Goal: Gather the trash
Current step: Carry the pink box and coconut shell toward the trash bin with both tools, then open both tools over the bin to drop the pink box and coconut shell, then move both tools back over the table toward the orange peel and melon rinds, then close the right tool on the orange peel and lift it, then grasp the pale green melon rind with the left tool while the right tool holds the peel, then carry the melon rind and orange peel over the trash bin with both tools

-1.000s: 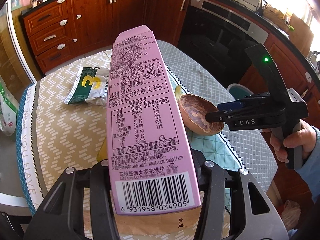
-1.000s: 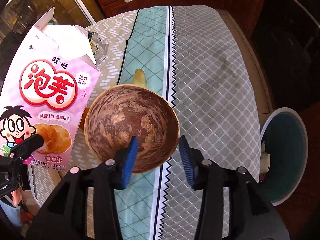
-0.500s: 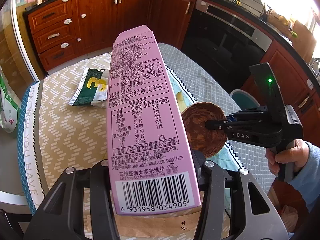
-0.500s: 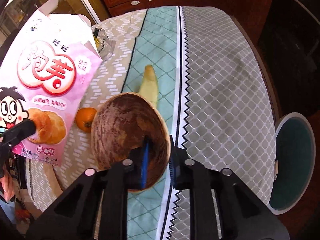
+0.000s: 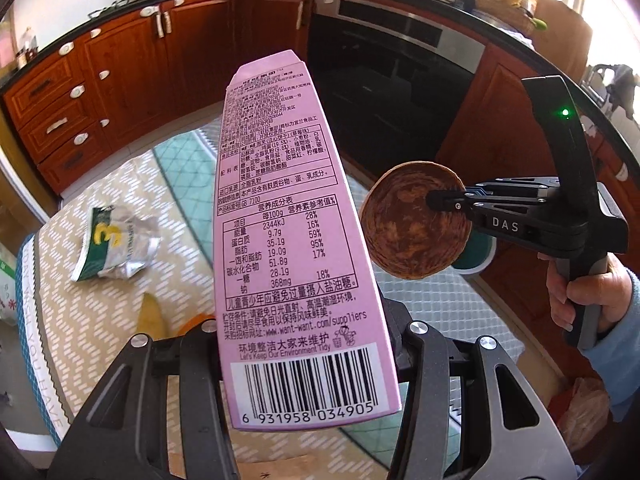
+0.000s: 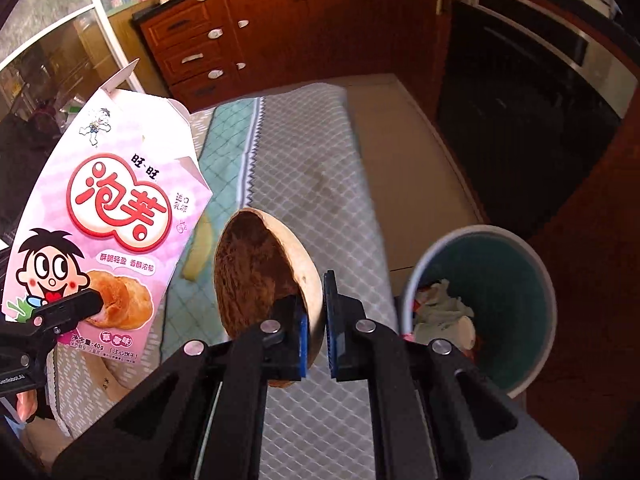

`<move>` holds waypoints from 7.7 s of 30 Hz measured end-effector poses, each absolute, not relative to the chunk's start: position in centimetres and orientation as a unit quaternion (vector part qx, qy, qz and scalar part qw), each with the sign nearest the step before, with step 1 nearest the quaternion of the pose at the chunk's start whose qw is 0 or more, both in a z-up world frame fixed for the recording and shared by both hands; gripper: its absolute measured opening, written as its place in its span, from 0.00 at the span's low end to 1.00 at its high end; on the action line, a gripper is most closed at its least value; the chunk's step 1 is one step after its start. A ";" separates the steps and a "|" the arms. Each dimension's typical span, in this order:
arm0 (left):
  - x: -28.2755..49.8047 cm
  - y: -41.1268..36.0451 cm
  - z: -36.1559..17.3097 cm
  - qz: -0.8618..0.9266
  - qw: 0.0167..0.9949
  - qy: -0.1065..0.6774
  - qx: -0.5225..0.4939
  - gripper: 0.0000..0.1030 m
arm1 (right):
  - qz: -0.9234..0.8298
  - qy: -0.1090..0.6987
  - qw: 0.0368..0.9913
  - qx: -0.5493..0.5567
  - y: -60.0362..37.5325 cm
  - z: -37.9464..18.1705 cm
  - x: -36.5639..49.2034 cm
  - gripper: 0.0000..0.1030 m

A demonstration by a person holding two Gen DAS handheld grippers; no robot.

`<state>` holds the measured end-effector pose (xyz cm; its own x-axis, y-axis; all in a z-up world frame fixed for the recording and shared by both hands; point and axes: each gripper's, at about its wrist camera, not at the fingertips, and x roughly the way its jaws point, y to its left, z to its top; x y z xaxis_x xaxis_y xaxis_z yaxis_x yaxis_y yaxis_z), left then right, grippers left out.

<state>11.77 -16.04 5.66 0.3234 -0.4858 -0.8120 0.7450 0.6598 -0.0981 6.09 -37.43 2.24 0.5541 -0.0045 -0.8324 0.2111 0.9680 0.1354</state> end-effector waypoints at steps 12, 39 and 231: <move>7.2 -34.2 1.8 -0.494 0.685 0.496 0.200 0.48 | -0.202 0.452 0.851 0.174 -52.3 0.4 -4.2 0.06; 12.3 -41.5 -4.9 -0.404 0.720 0.511 0.237 0.60 | -0.238 0.505 0.809 0.182 -57.0 -6.1 -2.8 0.06; 14.8 -8.9 -2.5 -0.304 0.809 0.479 0.154 0.14 | -0.014 0.521 0.851 0.065 -24.7 -2.9 10.8 0.27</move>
